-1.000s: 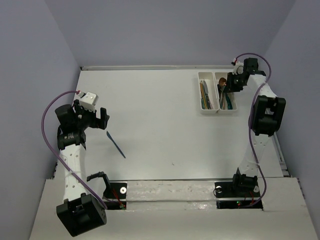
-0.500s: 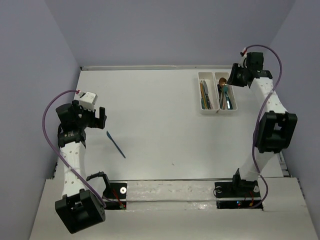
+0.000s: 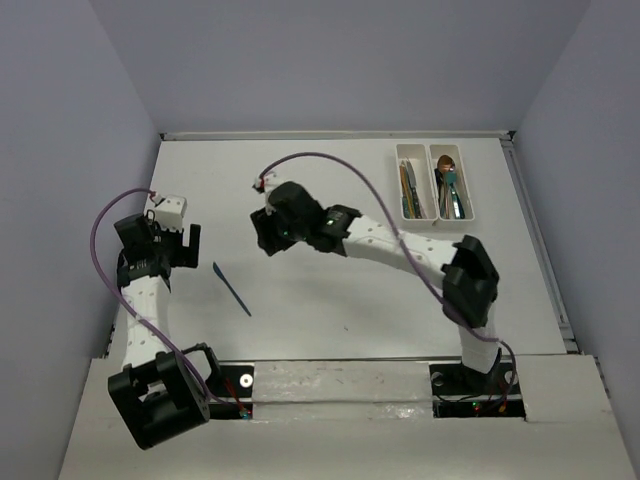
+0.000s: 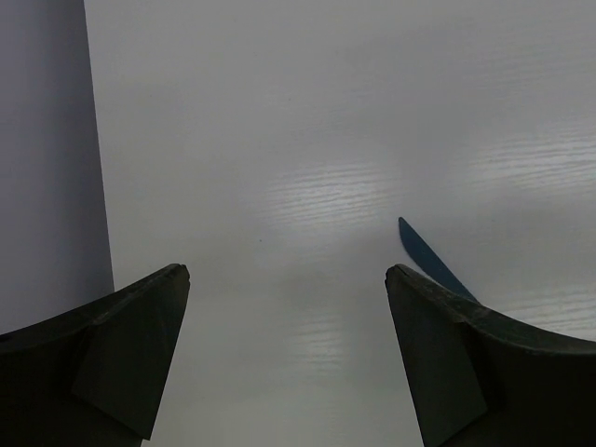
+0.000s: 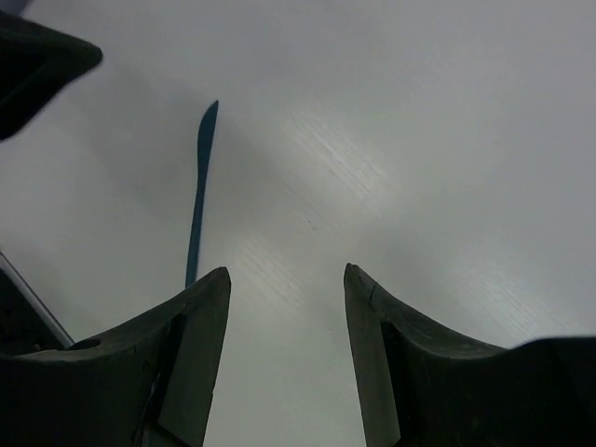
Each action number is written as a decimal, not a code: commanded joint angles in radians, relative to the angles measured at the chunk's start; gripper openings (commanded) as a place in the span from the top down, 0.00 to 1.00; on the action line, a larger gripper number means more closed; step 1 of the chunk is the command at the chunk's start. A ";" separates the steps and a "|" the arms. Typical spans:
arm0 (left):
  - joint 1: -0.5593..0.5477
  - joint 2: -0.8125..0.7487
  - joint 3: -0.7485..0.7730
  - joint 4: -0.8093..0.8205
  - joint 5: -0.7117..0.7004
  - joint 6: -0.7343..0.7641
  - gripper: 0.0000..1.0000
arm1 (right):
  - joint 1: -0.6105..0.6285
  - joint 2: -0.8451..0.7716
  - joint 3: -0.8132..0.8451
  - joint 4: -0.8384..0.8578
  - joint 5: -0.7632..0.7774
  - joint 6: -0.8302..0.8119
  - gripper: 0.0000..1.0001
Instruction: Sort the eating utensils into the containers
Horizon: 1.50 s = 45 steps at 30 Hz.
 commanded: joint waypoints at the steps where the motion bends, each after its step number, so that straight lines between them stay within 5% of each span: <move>1: 0.055 -0.042 -0.041 0.031 -0.041 0.031 0.01 | 0.127 0.237 0.262 -0.129 0.059 0.001 0.42; 10: 0.110 -0.016 -0.095 0.074 -0.015 0.051 0.01 | 0.210 0.538 0.606 -0.217 0.004 0.024 0.45; 31: 0.115 -0.100 -0.089 0.057 0.018 0.054 0.01 | 0.260 0.690 0.629 -0.355 0.076 0.091 0.54; 35: 0.118 -0.140 -0.091 0.048 0.007 0.053 0.01 | 0.260 0.696 0.631 -0.373 0.076 0.099 0.64; 41: 0.118 -0.188 -0.094 0.040 -0.008 0.050 0.01 | 0.260 0.674 0.576 -0.404 0.061 0.107 1.00; 45: 0.120 -0.188 -0.095 0.035 -0.007 0.056 0.01 | 0.260 0.595 0.409 -0.389 0.087 0.136 1.00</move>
